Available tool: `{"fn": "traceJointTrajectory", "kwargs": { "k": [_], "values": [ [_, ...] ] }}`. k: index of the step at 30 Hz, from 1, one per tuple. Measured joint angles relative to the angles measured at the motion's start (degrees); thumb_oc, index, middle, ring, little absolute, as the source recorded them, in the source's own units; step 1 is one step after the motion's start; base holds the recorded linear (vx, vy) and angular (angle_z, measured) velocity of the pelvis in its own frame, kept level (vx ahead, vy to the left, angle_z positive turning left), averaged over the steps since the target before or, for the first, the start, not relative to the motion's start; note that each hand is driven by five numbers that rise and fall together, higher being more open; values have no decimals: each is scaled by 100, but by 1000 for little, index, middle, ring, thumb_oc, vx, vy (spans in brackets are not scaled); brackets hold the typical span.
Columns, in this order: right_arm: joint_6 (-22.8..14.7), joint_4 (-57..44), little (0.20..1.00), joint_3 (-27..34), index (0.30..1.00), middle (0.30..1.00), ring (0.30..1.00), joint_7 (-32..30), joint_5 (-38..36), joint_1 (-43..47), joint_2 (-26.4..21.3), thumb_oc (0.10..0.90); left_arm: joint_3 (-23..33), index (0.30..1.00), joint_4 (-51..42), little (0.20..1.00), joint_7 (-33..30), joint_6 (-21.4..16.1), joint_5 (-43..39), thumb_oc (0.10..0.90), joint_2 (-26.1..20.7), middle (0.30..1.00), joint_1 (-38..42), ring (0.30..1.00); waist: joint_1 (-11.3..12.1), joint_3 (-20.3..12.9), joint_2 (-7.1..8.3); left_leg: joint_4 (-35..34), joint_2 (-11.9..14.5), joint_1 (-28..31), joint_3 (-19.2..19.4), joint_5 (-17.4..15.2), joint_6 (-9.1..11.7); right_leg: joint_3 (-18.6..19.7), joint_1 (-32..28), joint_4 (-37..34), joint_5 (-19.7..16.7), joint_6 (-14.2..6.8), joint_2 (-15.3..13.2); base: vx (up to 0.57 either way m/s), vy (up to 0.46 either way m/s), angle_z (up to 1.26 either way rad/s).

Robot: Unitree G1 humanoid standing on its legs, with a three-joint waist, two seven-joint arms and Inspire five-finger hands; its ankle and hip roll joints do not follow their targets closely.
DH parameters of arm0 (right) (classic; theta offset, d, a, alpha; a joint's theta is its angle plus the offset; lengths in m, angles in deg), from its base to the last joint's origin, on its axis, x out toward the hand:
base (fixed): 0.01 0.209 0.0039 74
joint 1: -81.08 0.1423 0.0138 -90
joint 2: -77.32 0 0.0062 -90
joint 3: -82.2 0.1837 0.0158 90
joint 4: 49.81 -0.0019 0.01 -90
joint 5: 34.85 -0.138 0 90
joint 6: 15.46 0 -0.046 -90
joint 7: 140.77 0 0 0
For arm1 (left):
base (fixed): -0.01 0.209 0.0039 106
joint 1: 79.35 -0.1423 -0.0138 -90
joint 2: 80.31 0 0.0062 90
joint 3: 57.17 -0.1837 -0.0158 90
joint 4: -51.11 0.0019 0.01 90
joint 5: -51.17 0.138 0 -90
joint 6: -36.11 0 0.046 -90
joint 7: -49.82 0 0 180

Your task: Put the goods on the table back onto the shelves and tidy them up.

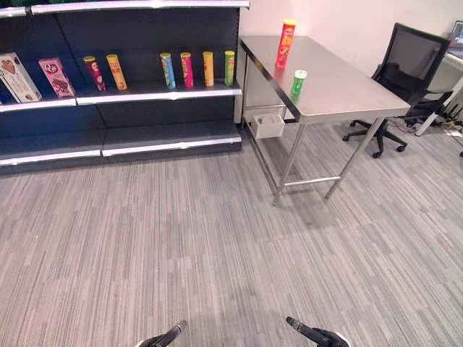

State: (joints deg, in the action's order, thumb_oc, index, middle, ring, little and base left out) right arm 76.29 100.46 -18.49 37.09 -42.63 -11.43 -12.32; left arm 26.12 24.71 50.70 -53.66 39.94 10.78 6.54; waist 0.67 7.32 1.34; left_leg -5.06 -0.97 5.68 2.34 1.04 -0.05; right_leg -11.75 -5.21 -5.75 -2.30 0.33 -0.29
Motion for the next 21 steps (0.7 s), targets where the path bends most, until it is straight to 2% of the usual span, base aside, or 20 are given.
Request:
{"fn": "traceJointTrajectory", "kwargs": {
  "k": [6,17,21],
  "values": [
    [7,0,900,-4,900,900,900,7,0,21,-7,800,24,900,-129,900,-29,0,0,800,12,900,20,900,-6,206,-113,-6,10,45,2,30,-3,-64,-13,0,2,-1,7,9,-26,3],
    [5,1,900,-2,900,900,900,5,0,69,-8,800,23,900,-125,900,-59,-2,-6,800,8,900,95,900,-1,355,-51,-17,26,55,-67,-18,66,-71,-86,-2,74,-60,27,10,-63,2],
    [3,13,900,-9,900,900,900,3,-5,124,-14,800,21,900,-145,900,-78,-2,-217,800,-11,900,263,900,6,518,10,526,-5,-385,-150,-38,150,-199,104,17,79,3,24,-86,-137,24]
  ]
}}
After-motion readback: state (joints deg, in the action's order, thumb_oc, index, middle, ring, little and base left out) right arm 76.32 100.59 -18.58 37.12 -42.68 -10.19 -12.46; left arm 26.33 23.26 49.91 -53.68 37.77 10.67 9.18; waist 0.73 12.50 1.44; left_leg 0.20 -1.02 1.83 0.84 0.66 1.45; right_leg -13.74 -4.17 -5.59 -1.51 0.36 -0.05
